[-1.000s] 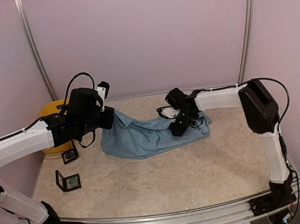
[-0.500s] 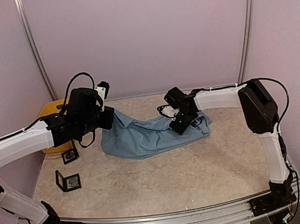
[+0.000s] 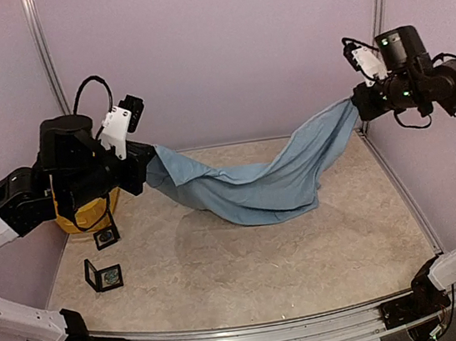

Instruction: Pin the brooch onto the clothing

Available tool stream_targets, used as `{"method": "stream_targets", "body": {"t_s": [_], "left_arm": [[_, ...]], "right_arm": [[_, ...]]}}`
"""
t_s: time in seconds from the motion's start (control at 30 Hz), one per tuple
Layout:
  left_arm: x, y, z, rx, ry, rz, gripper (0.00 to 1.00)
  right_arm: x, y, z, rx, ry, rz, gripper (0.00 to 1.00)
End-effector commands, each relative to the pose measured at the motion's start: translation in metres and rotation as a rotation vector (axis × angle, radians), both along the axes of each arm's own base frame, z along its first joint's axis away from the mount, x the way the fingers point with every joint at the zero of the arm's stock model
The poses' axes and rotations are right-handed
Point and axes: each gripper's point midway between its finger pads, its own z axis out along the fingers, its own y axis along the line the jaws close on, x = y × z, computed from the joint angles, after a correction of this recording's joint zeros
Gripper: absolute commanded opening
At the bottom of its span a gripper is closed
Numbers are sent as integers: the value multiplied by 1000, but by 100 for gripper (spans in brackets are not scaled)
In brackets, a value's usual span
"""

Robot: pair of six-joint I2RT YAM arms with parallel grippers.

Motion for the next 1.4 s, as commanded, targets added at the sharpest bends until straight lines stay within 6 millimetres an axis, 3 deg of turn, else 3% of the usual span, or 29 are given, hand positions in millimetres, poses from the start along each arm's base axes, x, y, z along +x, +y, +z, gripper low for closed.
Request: {"method": "stream_targets", "body": {"t_s": [0.0,0.07,0.17,0.3,0.47,0.57,0.67,0.77,0.83,0.87,0.97,1.07,1.17,1.27,1.37], "left_arm": [[-76,-9,134,-161,-250,-258,0],[-97,-3,171,-214,-324,-313,0],[-109,16,203,-277,-386,-312,0],[-110,37,219,-320,-407,-264,0],[-83,55,214,-265,-411,-74,0],[-42,54,210,-293,-374,-16,0],[23,33,178,-264,-244,-20,0],[89,27,150,-171,-190,61,0],[132,35,156,-151,-210,147,0],[147,45,172,-162,-247,204,0],[191,60,210,-146,-377,369,0],[211,85,245,-70,-556,581,0],[208,103,268,-25,-671,680,0],[197,104,287,-38,-728,657,0],[183,107,302,-46,-763,629,0]], "right_arm": [[-64,4,127,211,-297,203,0],[-93,2,177,259,-452,295,0],[-113,-2,208,276,-531,343,0],[-106,-11,214,233,-522,288,0],[-62,-30,195,101,-478,77,0],[-21,-27,177,39,-463,5,0],[28,-15,160,12,-460,-10,0],[84,-19,152,-25,-470,-61,0],[122,-34,157,-61,-499,-137,0],[147,-37,155,-67,-504,-164,0],[178,-40,198,-8,-629,-174,0],[175,-25,245,47,-805,-66,0],[155,-23,277,91,-924,-24,0],[139,-31,299,43,-987,-39,0],[133,-37,305,-72,-1001,-42,0]]}}
